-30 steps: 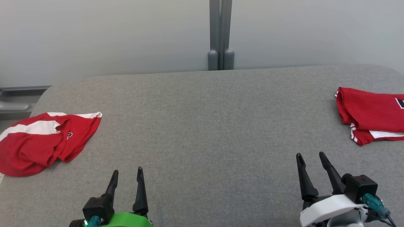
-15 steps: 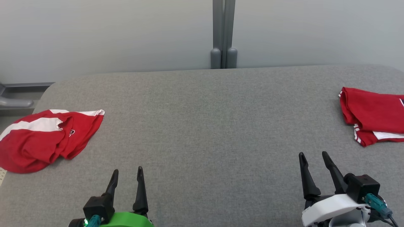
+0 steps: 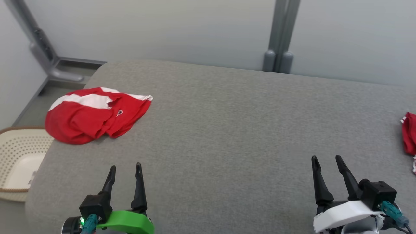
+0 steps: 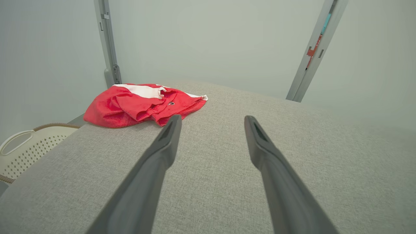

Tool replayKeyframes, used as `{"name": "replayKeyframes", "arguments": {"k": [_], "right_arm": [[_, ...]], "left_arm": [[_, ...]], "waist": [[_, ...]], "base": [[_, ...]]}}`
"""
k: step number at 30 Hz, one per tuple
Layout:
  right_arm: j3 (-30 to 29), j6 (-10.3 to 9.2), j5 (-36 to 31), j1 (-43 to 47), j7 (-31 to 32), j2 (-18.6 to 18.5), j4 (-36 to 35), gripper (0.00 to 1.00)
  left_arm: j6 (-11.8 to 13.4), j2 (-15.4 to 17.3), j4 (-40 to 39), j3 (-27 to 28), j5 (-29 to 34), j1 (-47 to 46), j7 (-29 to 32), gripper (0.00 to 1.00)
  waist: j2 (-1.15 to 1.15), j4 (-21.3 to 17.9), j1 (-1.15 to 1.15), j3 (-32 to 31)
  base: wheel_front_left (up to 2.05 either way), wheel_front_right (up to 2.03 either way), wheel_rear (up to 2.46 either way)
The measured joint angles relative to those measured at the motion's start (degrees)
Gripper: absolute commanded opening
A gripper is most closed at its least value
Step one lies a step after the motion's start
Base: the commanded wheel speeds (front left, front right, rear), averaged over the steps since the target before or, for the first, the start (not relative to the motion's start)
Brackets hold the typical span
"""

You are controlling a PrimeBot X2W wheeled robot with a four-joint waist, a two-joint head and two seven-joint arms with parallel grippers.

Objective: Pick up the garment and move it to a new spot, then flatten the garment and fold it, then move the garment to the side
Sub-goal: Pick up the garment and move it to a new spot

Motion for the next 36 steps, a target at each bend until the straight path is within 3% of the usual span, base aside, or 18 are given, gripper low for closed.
{"name": "replayKeyframes", "arguments": {"k": [9, 17, 26, 36], "right_arm": [[1.96, 0.0, 0.97, -1.05, -0.63, 0.02, 1.52, 1.0], [3.94, 0.0, 0.97, -3.15, -0.93, 0.09, 3.18, 1.0], [2.6, 0.0, -1.53, -4.54, -1.16, 0.09, 2.79, 1.0], [-2.33, 0.0, -8.84, -12.06, 3.97, 0.09, -5.0, 1.0]], "left_arm": [[0.19, 0.46, -0.53, 0.68, -0.13, -0.33, 0.0, 1.0], [0.51, 0.33, -1.94, 1.62, -0.04, -0.15, 0.0, 1.0], [-0.24, 1.78, -0.71, 2.13, -0.04, -1.36, 0.44, 1.0], [-2.72, 12.98, 0.57, 7.35, 1.24, -23.36, 5.28, 1.0]], "waist": [[0.0, 11.01, 0.0, 0.84], [0.0, 16.58, 0.0, 2.5], [0.0, 16.61, 0.0, 2.92], [0.0, 12.5, 0.0, 6.97]], "base": [[0.0, 0.0, 0.0], [0.0, 0.0, 0.0], [0.0, 0.0, 0.0], [0.0, 0.0, 0.0]]}}
